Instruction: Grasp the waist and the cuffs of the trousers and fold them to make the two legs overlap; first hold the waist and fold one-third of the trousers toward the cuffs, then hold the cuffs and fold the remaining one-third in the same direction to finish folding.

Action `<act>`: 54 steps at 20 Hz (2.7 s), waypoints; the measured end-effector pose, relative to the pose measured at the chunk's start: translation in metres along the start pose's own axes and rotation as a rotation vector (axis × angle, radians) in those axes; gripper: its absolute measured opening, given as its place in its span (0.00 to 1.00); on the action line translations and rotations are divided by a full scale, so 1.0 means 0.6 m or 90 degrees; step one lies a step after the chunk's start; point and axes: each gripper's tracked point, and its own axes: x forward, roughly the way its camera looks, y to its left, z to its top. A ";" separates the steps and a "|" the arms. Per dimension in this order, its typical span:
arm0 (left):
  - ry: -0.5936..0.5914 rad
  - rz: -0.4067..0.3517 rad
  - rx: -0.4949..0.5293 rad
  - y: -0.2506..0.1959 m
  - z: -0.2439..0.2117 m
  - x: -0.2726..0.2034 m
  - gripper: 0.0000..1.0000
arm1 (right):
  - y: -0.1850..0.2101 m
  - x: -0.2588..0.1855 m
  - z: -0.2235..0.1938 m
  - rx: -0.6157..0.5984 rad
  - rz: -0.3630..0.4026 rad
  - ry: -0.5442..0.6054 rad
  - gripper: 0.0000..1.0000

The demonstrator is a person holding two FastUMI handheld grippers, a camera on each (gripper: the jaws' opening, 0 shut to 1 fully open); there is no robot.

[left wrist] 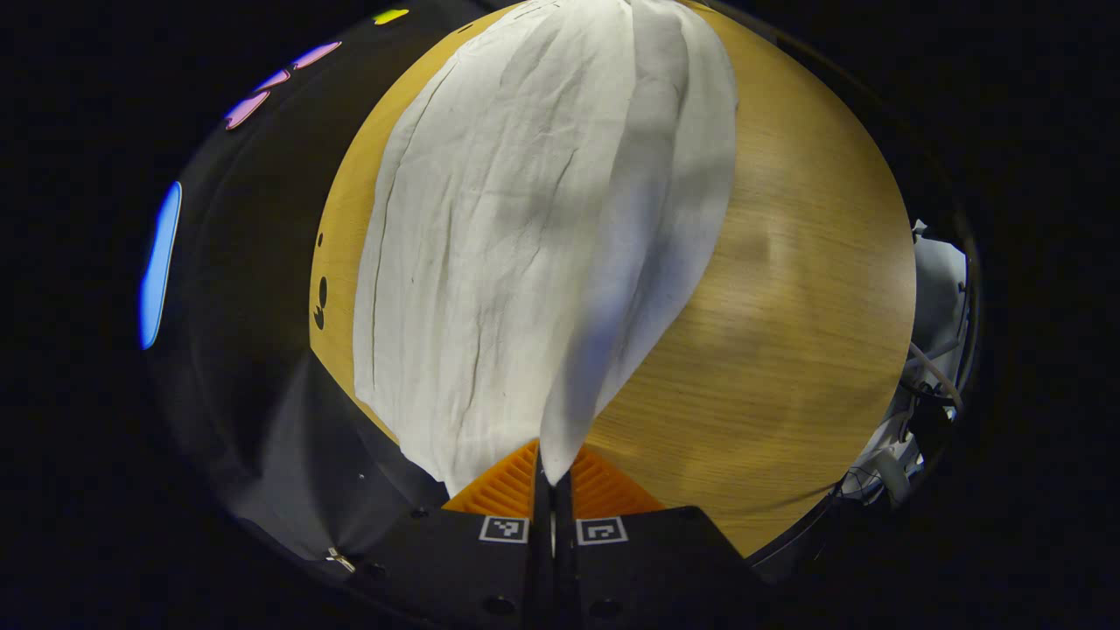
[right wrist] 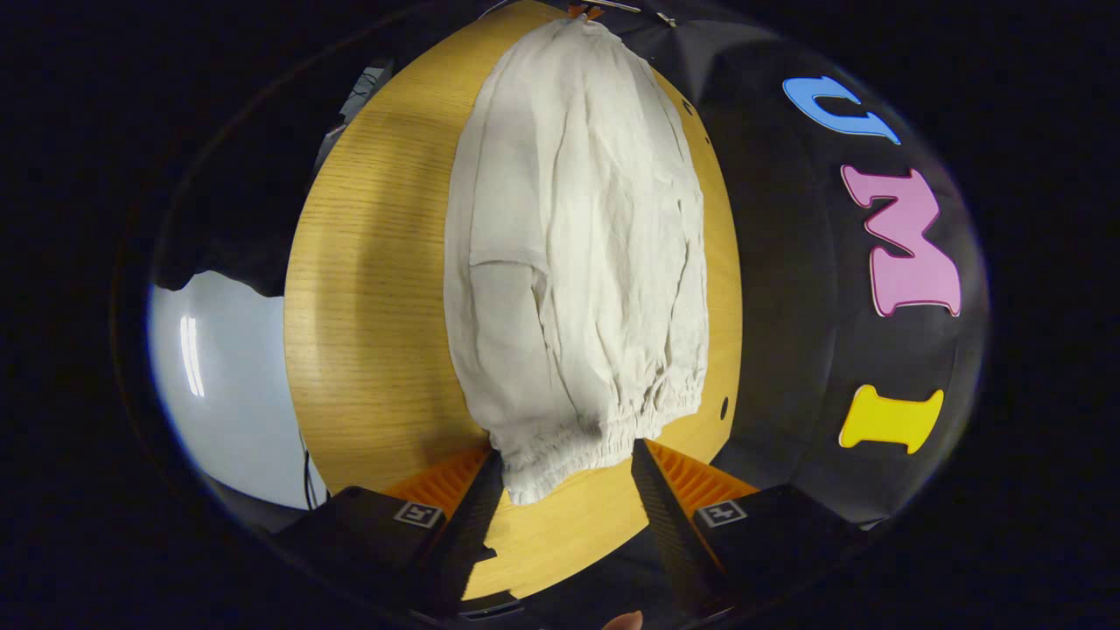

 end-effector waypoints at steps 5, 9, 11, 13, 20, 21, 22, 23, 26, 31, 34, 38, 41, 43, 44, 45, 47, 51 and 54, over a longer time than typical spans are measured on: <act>0.022 0.014 -0.007 0.001 -0.003 0.001 0.06 | 0.016 0.020 -0.010 0.029 0.080 0.041 0.17; 0.016 0.031 -0.025 0.003 -0.002 0.002 0.06 | 0.017 0.024 -0.012 0.068 0.092 0.064 0.07; 0.008 0.036 -0.039 0.004 -0.001 0.001 0.06 | 0.015 0.019 -0.004 0.074 0.100 0.067 0.07; 0.002 0.034 -0.064 0.001 0.002 -0.001 0.06 | 0.001 0.008 0.003 0.097 0.084 0.065 0.07; -0.035 0.101 -0.167 0.053 0.004 -0.050 0.06 | -0.085 -0.046 0.025 0.209 0.010 0.074 0.07; -0.035 0.110 -0.187 0.062 0.003 -0.055 0.05 | -0.104 -0.049 0.030 0.227 -0.002 0.072 0.07; -0.034 0.117 -0.207 0.075 0.001 -0.060 0.05 | -0.124 -0.052 0.037 0.245 -0.018 0.071 0.07; -0.037 0.123 -0.223 0.088 0.004 -0.066 0.05 | -0.144 -0.053 0.044 0.268 -0.030 0.069 0.07; -0.045 0.139 -0.253 0.126 0.015 -0.074 0.05 | -0.203 -0.054 0.055 0.313 -0.072 0.068 0.07; -0.059 0.162 -0.369 0.211 0.046 -0.050 0.05 | -0.266 -0.019 0.034 0.430 -0.091 0.105 0.07; -0.046 0.147 -0.436 0.245 0.051 -0.011 0.05 | -0.277 0.013 0.005 0.520 -0.066 0.145 0.07; -0.007 0.114 -0.434 0.255 0.052 0.052 0.05 | -0.282 0.087 -0.023 0.599 -0.011 0.188 0.07; 0.016 0.106 -0.421 0.264 0.049 0.083 0.05 | -0.275 0.139 -0.036 0.597 0.027 0.204 0.07; 0.028 0.102 -0.414 0.272 0.051 0.094 0.05 | -0.266 0.162 -0.039 0.594 0.057 0.217 0.07; 0.036 0.100 -0.406 0.276 0.054 0.100 0.05 | -0.264 0.173 -0.039 0.595 0.069 0.221 0.07; 0.043 0.096 -0.398 0.281 0.053 0.110 0.05 | -0.264 0.187 -0.043 0.594 0.076 0.222 0.07; 0.063 0.085 -0.374 0.287 0.053 0.128 0.05 | -0.262 0.199 -0.047 0.602 0.101 0.233 0.07; 0.092 0.080 -0.351 0.282 0.056 0.142 0.05 | -0.259 0.208 -0.052 0.581 0.148 0.256 0.07; 0.099 0.054 -0.342 0.268 0.050 0.140 0.05 | -0.254 0.199 -0.048 0.543 0.188 0.255 0.07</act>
